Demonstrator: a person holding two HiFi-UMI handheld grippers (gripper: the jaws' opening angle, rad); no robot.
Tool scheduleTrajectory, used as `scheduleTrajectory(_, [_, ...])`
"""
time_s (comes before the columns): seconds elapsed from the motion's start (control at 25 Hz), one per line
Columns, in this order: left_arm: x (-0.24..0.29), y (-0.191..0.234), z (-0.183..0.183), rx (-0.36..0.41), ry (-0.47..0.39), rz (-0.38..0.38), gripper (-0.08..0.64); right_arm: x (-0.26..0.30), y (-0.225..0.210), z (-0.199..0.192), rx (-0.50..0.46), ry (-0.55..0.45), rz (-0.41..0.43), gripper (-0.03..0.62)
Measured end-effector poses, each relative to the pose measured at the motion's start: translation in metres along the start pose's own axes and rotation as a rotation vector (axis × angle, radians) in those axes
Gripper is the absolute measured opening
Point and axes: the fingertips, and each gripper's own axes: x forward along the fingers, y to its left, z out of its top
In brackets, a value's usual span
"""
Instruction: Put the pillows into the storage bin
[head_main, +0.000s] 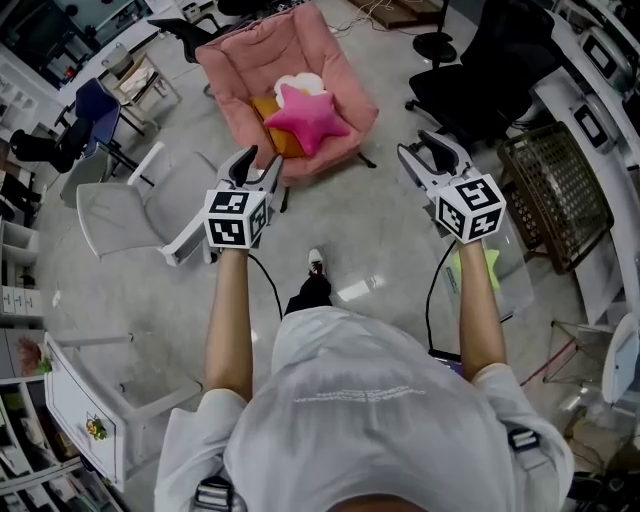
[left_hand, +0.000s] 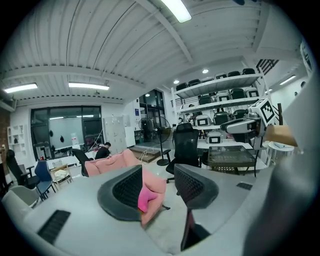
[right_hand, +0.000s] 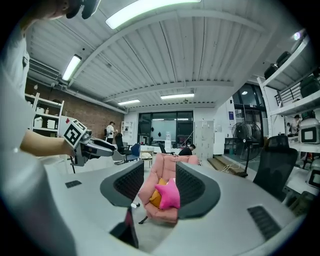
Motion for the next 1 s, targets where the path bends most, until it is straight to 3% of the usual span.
scheduleTrajectory(0.28, [0.079,0.042,-0.014,-0.042,0.015,-0.004,0.215,0.066,-0.045,-0.023,0.013,0.067,-0.012,0.223])
scheduleTrajectory(0.44, [0.145,0.088,-0.023,-0.077,0.036,-0.008,0.215,0.130,-0.081,-0.032,0.035,0.102,-0.018,0.233])
scheduleTrajectory(0.8, [0.296,0.202,-0.038,-0.134,0.140,-0.037,0.217,0.298,-0.146,-0.038,0.082,0.201,0.019,0.186])
scheduleTrajectory(1.0, [0.361,0.244,-0.052,-0.178,0.193,-0.053,0.225,0.373,-0.176,-0.043,0.125,0.233,0.032,0.246])
